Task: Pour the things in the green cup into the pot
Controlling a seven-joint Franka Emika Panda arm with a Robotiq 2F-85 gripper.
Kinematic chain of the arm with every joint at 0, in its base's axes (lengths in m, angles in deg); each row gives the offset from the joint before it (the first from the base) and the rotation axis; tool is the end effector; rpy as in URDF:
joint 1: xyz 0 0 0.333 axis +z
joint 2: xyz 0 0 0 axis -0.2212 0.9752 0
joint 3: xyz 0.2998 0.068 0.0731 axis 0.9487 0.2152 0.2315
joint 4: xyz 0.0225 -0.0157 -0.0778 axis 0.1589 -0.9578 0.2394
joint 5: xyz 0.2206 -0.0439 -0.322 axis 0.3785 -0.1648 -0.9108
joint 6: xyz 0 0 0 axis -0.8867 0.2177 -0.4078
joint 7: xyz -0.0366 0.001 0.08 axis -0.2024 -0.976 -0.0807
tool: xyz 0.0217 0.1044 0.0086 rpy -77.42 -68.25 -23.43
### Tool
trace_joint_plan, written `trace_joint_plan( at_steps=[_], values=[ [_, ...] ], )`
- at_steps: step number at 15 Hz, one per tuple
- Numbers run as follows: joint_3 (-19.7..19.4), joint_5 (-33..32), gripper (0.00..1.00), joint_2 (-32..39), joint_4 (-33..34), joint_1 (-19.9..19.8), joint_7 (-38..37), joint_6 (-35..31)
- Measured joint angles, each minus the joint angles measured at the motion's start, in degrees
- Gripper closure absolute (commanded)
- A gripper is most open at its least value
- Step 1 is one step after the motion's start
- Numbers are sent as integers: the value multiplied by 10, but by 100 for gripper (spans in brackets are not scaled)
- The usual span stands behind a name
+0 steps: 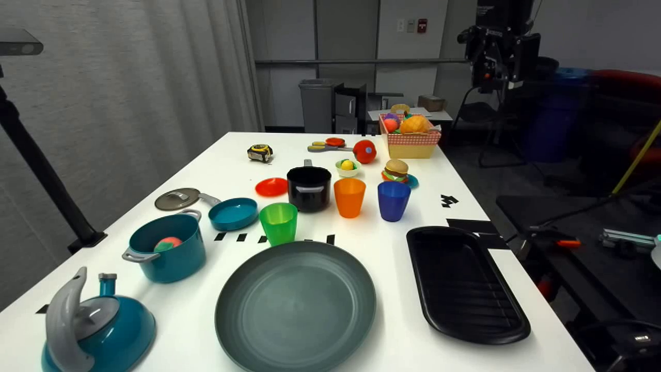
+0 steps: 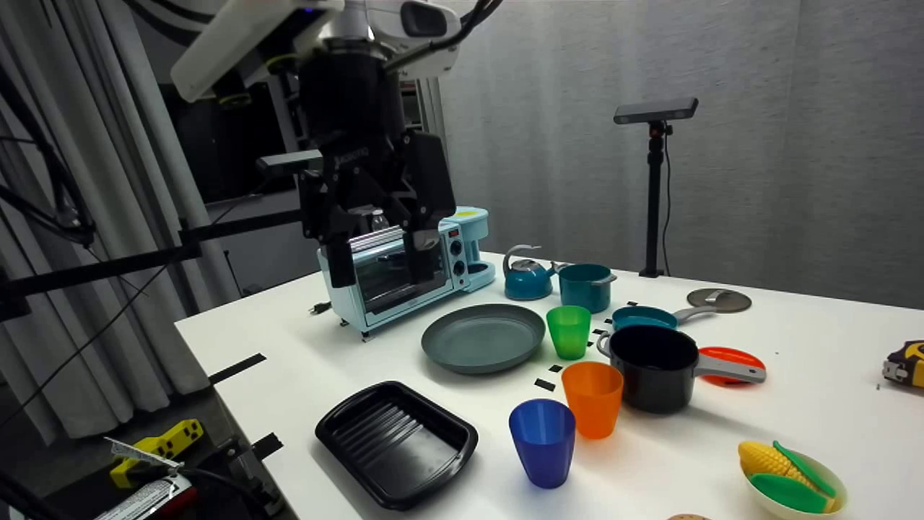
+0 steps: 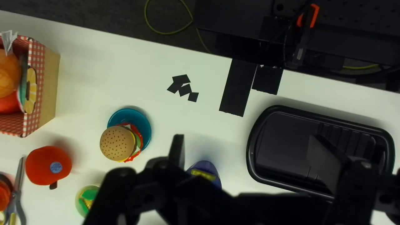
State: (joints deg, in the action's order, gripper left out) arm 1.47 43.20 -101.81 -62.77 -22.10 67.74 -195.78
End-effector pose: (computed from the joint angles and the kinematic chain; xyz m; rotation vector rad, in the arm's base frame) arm 0.3545 -0.1654 0.4075 2.9533 0.2929 -0.2702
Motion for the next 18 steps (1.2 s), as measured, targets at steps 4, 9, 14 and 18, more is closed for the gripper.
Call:
trace_joint_plan(
  at_steps=[4, 9, 14, 18],
  values=[
    [0, 0, 0, 0, 0, 0, 0, 0],
    [0, 0, 0, 0, 0, 0, 0, 0],
    [0, 1, 0, 0, 0, 0, 0, 0],
    [-1, 31, 0, 58, 60, 6, 0, -37]
  ],
)
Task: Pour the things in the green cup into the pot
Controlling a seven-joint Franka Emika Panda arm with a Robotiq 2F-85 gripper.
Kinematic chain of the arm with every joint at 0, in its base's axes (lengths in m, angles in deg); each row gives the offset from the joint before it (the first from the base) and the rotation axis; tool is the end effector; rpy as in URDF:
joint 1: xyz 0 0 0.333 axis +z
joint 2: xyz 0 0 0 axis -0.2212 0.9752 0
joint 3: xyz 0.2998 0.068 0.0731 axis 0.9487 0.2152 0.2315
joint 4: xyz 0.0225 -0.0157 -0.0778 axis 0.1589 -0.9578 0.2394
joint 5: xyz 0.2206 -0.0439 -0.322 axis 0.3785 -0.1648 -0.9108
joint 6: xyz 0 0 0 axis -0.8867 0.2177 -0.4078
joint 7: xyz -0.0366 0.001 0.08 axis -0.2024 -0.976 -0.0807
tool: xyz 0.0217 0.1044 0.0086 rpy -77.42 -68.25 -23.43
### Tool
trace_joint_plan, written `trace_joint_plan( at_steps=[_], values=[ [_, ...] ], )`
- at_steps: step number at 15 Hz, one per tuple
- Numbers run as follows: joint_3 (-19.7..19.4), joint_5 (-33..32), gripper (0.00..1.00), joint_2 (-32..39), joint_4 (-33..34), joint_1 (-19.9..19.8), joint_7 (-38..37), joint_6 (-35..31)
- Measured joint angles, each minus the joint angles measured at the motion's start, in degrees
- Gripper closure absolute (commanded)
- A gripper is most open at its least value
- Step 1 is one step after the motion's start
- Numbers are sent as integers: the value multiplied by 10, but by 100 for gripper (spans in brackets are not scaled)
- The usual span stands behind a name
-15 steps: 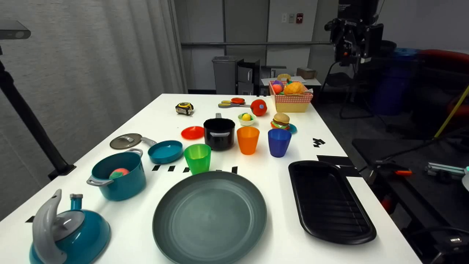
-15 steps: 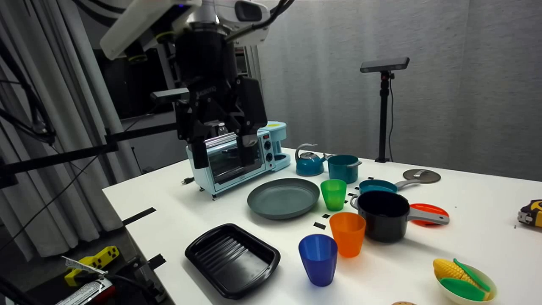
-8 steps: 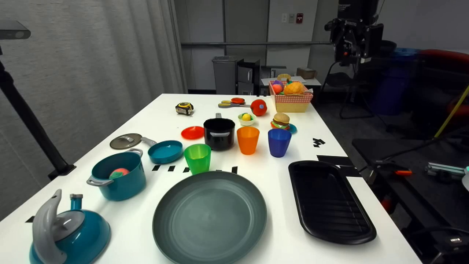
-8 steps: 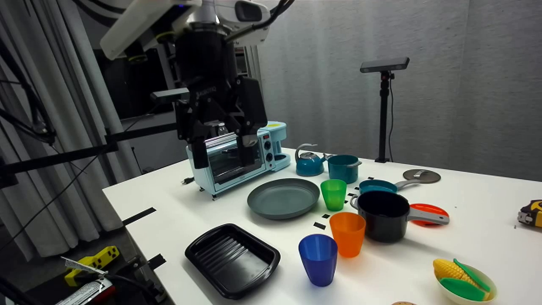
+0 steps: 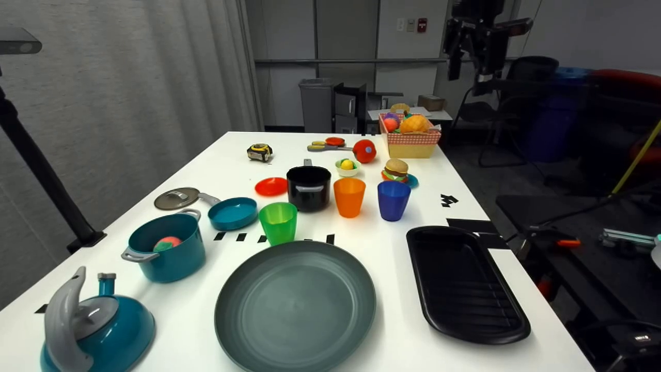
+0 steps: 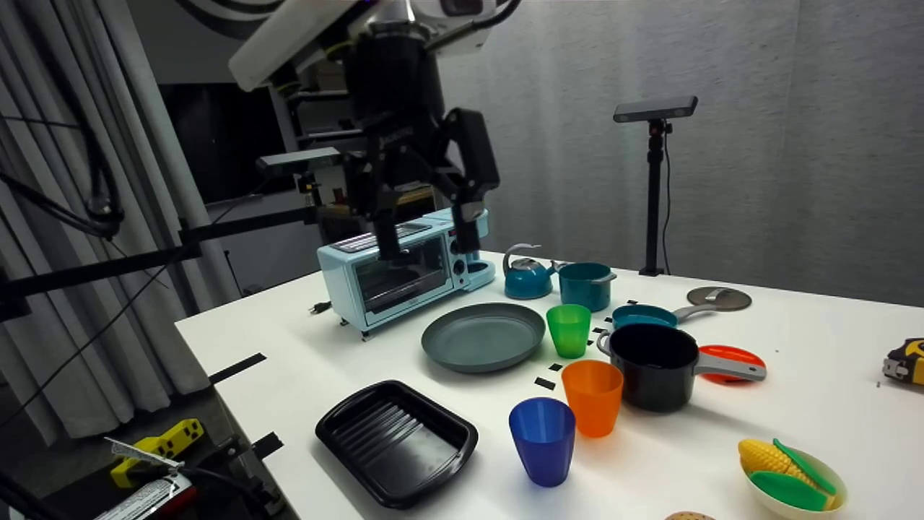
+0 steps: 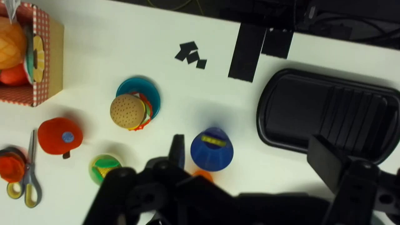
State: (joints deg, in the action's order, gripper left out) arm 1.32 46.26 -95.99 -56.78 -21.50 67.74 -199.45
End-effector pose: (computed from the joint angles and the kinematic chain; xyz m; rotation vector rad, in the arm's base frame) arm 0.3940 -0.1740 0.4184 2.9694 0.2618 -0.1631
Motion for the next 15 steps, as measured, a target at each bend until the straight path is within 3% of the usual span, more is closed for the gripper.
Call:
trace_joint_plan(
  at_steps=[7, 15],
  values=[
    [12, 86, 0, 209, 200, 10, -3, -37],
    [21, 79, 0, 239, 220, 9, -2, -37]
  ],
)
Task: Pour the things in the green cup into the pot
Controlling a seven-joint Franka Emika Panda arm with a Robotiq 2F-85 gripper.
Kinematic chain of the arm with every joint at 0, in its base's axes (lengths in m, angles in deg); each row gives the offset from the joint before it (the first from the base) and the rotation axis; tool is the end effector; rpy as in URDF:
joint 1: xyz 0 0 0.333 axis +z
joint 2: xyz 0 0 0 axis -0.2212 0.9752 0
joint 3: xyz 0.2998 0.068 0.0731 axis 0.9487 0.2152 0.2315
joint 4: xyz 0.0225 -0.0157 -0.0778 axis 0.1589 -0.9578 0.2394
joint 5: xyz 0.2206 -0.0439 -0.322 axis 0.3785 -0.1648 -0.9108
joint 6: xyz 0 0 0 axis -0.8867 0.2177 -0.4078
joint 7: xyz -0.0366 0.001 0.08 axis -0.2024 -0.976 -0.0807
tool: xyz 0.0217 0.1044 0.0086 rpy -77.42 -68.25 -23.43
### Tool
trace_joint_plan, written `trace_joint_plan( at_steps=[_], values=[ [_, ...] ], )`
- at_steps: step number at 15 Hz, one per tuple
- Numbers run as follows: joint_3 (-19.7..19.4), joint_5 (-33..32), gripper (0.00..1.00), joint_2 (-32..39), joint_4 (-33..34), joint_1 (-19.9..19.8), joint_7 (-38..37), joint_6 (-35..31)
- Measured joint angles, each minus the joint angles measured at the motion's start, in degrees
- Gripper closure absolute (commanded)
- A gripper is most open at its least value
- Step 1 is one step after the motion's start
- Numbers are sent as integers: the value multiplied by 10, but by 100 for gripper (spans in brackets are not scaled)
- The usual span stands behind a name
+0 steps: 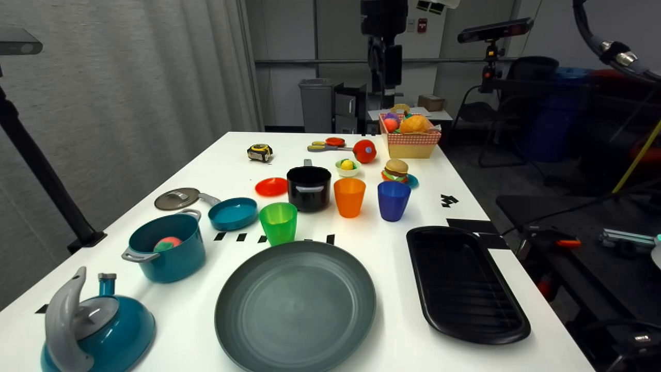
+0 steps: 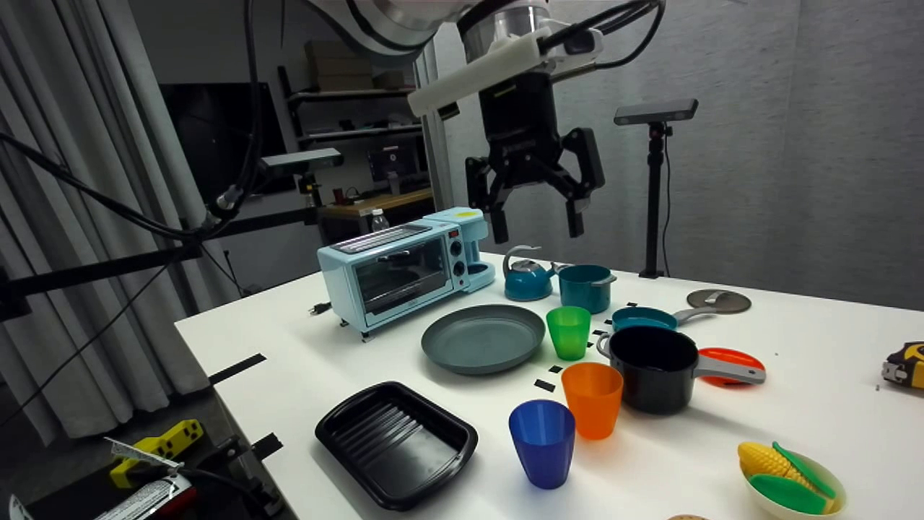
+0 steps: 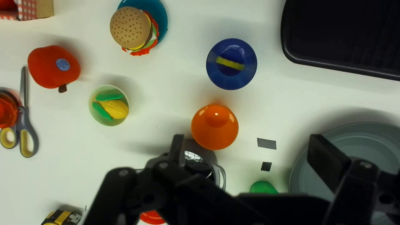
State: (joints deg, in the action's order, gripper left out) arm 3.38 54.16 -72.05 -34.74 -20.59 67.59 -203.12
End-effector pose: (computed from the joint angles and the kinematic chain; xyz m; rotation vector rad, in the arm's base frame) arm 0.5304 -0.1854 0.3959 2.9933 0.2229 -0.0939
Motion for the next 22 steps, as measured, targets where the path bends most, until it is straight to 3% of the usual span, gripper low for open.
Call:
trace_joint_plan(
  at_steps=[8, 22],
  values=[
    [49, -5, 0, 82, 17, 4, -13, -32],
    [81, 1, 0, 225, 86, 30, -147, -178]
  ],
)
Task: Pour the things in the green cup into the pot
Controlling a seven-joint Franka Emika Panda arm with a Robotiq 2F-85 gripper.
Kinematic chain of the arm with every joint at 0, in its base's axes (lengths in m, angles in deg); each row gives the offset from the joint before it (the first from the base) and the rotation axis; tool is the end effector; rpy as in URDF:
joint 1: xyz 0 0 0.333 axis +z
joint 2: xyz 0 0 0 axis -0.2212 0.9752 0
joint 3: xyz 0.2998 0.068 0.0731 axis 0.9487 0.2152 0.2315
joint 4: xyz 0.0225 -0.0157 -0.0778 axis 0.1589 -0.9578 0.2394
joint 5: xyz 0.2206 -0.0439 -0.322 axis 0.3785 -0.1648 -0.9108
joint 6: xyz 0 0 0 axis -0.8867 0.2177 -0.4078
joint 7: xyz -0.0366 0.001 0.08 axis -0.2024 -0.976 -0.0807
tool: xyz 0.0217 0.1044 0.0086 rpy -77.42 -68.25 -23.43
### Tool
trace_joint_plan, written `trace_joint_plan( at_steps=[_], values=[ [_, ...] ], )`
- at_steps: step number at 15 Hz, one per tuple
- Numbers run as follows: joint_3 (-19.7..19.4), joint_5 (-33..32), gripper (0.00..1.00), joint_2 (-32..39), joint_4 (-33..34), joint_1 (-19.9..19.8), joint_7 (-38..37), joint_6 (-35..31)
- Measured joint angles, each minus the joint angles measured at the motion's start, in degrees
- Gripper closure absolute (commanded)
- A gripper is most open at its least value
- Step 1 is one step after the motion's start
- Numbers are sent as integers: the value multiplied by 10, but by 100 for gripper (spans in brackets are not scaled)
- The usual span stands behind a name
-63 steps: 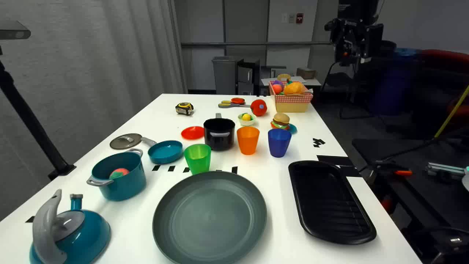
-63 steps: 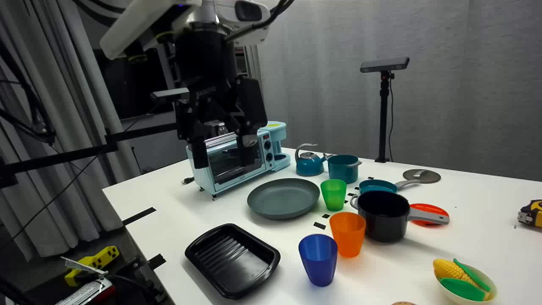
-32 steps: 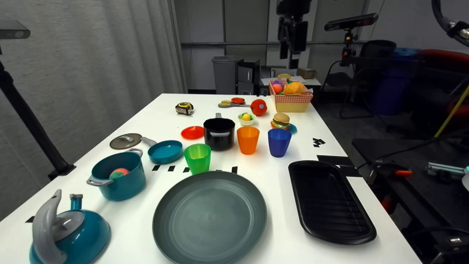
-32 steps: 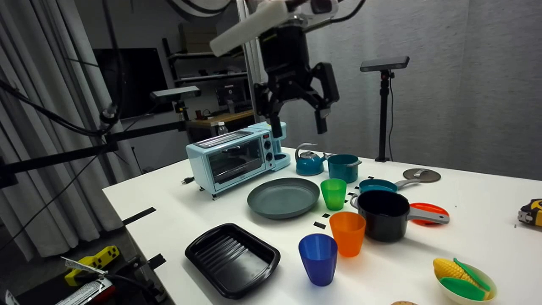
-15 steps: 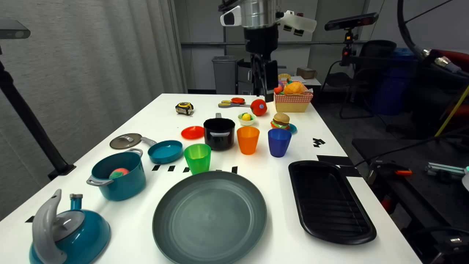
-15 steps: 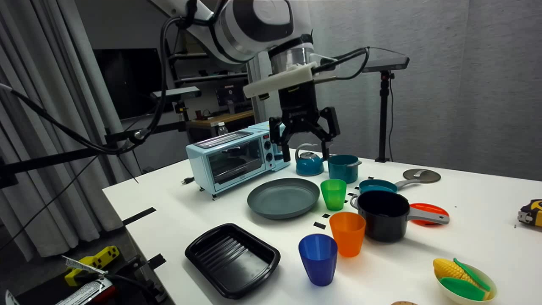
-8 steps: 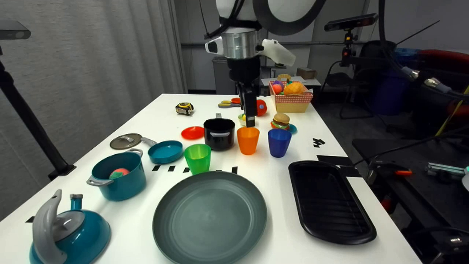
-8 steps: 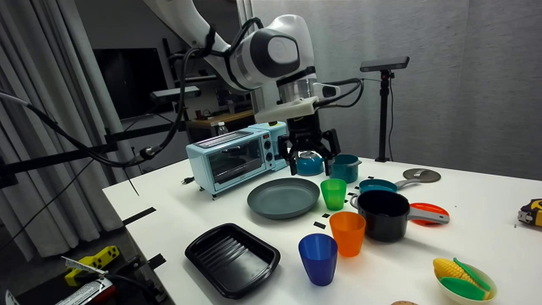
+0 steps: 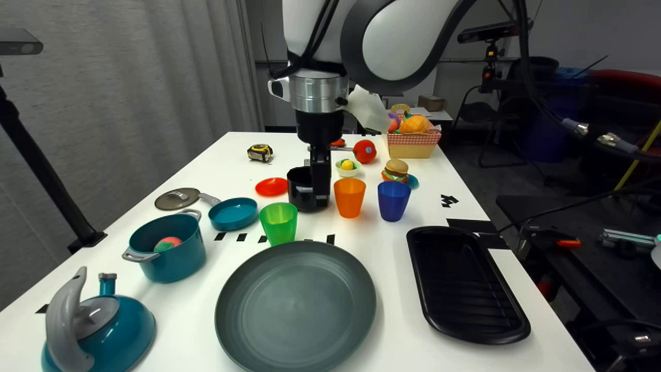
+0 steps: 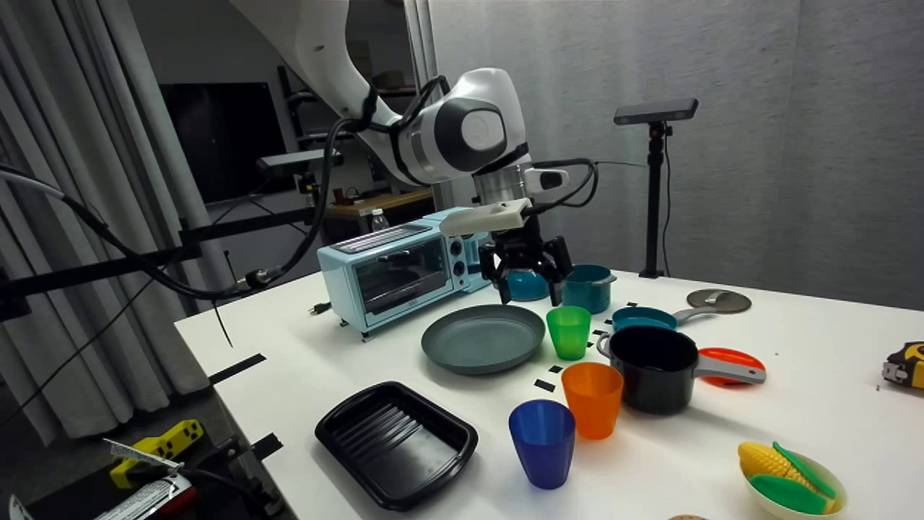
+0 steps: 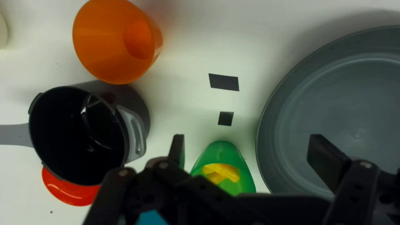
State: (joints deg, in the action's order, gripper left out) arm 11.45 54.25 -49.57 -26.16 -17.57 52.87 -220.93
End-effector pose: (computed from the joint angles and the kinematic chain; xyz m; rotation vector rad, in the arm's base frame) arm 0.6291 -0.0824 0.2524 3.0005 0.1859 0.0591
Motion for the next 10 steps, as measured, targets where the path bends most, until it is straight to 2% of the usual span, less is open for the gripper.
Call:
trace_joint_plan(
  at_steps=[10],
  values=[
    [-4, -7, 0, 6, -4, 4, -19, -20]
  ],
)
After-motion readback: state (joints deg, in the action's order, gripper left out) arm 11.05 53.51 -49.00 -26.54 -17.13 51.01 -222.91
